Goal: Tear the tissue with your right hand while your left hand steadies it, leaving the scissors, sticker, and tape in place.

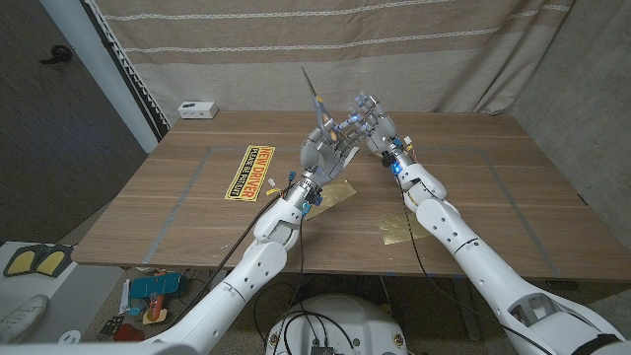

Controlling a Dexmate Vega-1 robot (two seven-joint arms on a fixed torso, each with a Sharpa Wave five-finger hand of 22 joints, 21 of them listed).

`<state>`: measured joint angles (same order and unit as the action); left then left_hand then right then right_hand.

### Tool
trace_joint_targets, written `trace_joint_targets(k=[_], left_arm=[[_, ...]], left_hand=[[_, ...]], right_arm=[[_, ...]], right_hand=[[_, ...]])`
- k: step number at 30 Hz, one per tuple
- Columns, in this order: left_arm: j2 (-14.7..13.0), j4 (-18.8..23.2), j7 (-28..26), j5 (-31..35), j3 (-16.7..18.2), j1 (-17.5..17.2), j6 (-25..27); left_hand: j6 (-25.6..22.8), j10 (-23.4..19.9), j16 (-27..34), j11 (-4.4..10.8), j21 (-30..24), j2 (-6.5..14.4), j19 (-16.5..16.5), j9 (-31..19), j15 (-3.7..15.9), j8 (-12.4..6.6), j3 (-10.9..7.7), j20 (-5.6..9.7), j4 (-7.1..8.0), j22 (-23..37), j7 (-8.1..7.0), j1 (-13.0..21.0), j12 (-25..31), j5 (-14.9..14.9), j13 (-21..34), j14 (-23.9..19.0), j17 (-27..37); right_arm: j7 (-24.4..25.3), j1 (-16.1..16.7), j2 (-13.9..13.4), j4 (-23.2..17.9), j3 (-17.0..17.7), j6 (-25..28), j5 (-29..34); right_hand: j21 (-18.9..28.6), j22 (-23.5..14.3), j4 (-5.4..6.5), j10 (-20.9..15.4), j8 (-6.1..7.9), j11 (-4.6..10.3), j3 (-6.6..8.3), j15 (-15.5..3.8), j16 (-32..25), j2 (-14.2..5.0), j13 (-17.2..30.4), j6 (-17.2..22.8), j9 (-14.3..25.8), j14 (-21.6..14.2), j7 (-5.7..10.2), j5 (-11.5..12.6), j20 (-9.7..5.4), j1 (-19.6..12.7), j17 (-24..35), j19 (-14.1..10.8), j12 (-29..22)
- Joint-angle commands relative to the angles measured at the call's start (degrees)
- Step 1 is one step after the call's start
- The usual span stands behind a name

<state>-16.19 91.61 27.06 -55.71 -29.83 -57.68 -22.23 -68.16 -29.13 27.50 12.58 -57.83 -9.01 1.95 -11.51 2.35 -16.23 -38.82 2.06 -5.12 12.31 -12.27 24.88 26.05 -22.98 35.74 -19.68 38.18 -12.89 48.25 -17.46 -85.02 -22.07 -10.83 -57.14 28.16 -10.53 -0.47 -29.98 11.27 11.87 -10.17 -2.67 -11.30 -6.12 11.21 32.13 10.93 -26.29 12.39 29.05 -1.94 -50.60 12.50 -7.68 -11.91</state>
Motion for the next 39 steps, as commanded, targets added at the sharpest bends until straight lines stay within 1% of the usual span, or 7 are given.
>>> trace_joint_targets(k=[1,13,18,21,31,33,39], left_arm=[[-0.1,1.1,-1.6,0.6,-0.3,-1.0,-1.1],[-0.2,1.2,-2.7,1.8,-0.7,-0.7,-1.5],[0.2,1.0,-3.0,1.8,-0.7,-0.8,-2.1],[0.4,0.9,-3.2,1.8,-0.8,-0.8,-2.5],[0.6,0.3,-3.1,2.1,-0.8,-0.4,-3.1],[0.4,0.3,-3.5,2.7,-0.8,-0.4,-3.3],[0.2,0.6,-4.4,3.7,-0.8,-0.7,-4.0]], left_hand=[[0.7,-0.7,-0.2,-0.17,0.0,0.0,-0.4,0.2,10.28,0.82,0.1,4.17,0.38,0.3,-0.28,-0.8,-0.2,-0.7,0.3,-0.7,0.4],[-3.7,-1.9,-0.3,-0.15,-0.1,1.1,-0.8,-0.2,10.3,-0.46,-0.75,4.71,0.33,0.7,0.07,-0.1,-0.8,-1.5,0.9,-1.8,0.9],[-9.1,-2.7,-0.6,-0.16,0.0,0.6,-0.7,-1.4,10.27,-3.5,-0.31,4.39,1.14,0.9,3.37,-1.5,-1.3,-1.7,1.3,-2.1,1.2],[-9.5,-2.7,-0.7,-0.16,0.0,0.3,-0.7,-1.6,10.26,-3.85,-0.26,4.22,0.97,0.9,3.88,-1.5,-1.4,-1.8,1.4,-2.0,1.2],[-5.9,-2.8,-1.1,-0.19,0.4,-1.9,-0.8,-0.1,10.14,-1.75,0.94,3.74,-0.94,0.8,3.32,-1.1,-2.0,-2.4,1.8,-2.0,1.4],[-4.9,-2.7,-1.2,-0.21,0.6,-2.5,-0.9,0.1,10.06,-1.18,1.88,3.62,-1.51,0.8,2.06,-1.5,-2.2,-2.5,1.9,-2.0,1.4],[-3.8,-2.5,-1.4,-0.23,1.0,-3.1,-0.8,0.4,9.89,-0.45,4.43,3.66,-2.58,0.7,1.9,-3.1,-2.6,-2.5,2.1,-1.9,1.6]], right_arm=[[0.1,0.4,-0.2,-0.7,-0.1,0.1,-0.2],[0.3,0.5,-0.8,-1.4,0.0,0.1,0.0],[0.0,0.2,-0.8,-1.0,-0.1,0.3,-0.1],[-0.2,0.0,-0.8,-0.8,-0.2,0.4,-0.1],[-0.6,-0.6,-0.6,-0.2,-0.3,0.5,-0.1],[-0.7,-0.7,-0.6,0.0,-0.3,0.5,-0.1],[-0.7,-0.8,-0.4,0.1,-0.4,0.5,0.0]], right_hand=[[-0.4,-0.1,-0.36,0.2,0.02,0.2,0.07,-6.07,-0.2,-0.35,-0.1,0.3,0.0,0.5,-0.11,0.3,0.16,-0.1,0.0,-0.2,-0.4],[-0.5,-0.1,-0.41,0.2,0.04,0.19,0.02,-5.98,-0.2,-0.39,-0.1,0.4,0.0,0.6,-0.06,0.3,0.2,-0.1,-0.1,-0.2,-0.4],[-0.6,-0.1,-0.44,0.2,0.09,0.19,0.0,-5.88,-0.2,-0.4,-0.1,0.5,0.0,0.8,0.03,0.3,0.22,-0.1,-0.2,-0.2,-0.4],[-0.6,-0.1,-0.46,0.2,0.1,0.18,-0.01,-5.82,-0.1,-0.41,-0.1,0.6,0.0,0.9,0.07,0.3,0.24,0.0,-0.2,-0.2,-0.4],[-0.8,-0.1,-0.52,0.2,0.18,0.17,-0.07,-5.8,-0.1,-0.43,-0.1,0.9,0.0,1.2,0.01,0.4,0.35,0.0,-0.4,-0.1,-0.4],[-0.9,-0.1,-0.53,0.2,0.23,0.17,-0.08,-5.79,-0.1,-0.43,-0.1,1.0,0.0,1.2,-0.01,0.4,0.4,0.0,-0.4,-0.1,-0.4],[-1.0,-0.1,-0.55,0.1,0.3,0.16,-0.1,-5.78,-0.1,-0.46,-0.1,1.2,0.0,1.2,0.01,0.4,0.43,0.0,-0.5,-0.1,-0.4]])
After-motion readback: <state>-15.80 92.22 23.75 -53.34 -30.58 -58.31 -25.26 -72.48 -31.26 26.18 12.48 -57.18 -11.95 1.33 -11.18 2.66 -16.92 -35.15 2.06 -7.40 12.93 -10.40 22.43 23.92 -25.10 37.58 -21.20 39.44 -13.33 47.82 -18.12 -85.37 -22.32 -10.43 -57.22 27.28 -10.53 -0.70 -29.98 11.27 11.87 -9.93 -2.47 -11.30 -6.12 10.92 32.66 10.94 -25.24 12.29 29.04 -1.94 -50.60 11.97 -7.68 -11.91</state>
